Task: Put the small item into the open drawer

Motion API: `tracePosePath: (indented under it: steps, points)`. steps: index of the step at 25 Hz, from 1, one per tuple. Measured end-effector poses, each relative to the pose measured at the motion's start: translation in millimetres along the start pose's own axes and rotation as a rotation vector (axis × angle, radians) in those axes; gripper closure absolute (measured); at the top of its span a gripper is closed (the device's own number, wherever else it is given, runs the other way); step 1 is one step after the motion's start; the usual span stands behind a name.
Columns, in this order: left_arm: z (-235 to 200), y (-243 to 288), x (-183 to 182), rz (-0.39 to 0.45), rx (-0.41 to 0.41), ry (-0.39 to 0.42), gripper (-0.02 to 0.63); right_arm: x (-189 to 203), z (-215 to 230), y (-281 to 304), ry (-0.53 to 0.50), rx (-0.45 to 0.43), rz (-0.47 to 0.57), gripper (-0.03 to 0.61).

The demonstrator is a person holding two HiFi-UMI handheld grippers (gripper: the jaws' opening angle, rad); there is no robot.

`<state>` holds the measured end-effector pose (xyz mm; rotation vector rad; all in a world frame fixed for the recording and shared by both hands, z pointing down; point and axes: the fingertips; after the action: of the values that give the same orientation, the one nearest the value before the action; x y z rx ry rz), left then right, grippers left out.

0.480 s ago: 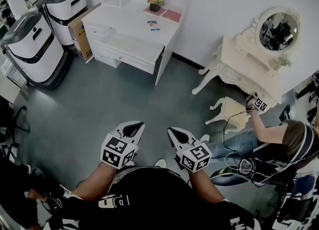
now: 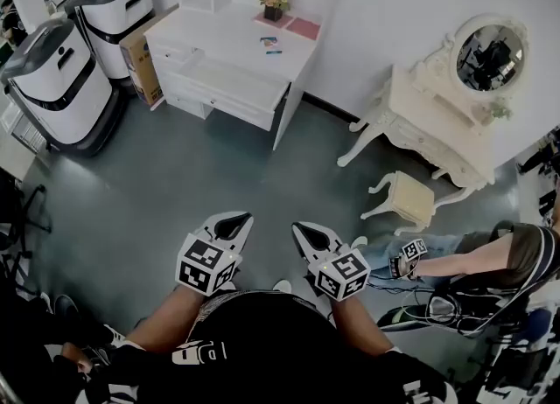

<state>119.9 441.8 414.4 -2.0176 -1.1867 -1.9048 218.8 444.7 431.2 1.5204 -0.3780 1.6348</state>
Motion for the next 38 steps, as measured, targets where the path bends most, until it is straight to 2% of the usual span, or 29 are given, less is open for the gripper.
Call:
tracePosePath:
  steps: [6, 10, 16, 28, 38]
  points:
    - [-4, -3, 1, 0.001, 0.002, -0.004, 0.598, -3, -4, 5, 0.023, -0.008, 0.012, 0.572]
    - [-12, -6, 3, 0.003, 0.011, -0.025, 0.598, -2, -12, 15, -0.018, 0.012, 0.003, 0.571]
    - [-28, -18, 10, -0.006, 0.012, -0.024, 0.598, 3, -34, 31, -0.057, -0.009, -0.026, 0.571]
    - [-70, -61, 37, -0.024, 0.024, -0.034, 0.598, 14, -76, 61, -0.005, 0.042, -0.039, 0.571]
    - [-96, -80, 46, -0.015, 0.009, -0.056, 0.598, 8, -96, 82, -0.028, 0.036, -0.049, 0.571]
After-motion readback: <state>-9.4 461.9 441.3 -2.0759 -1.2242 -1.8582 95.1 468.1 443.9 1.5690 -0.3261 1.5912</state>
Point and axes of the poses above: the fingertips, and each gripper's own axes: y forward along the fingers, z to its right, x out of its underside, and after that the axes turned 1 degree about -z, right-handed
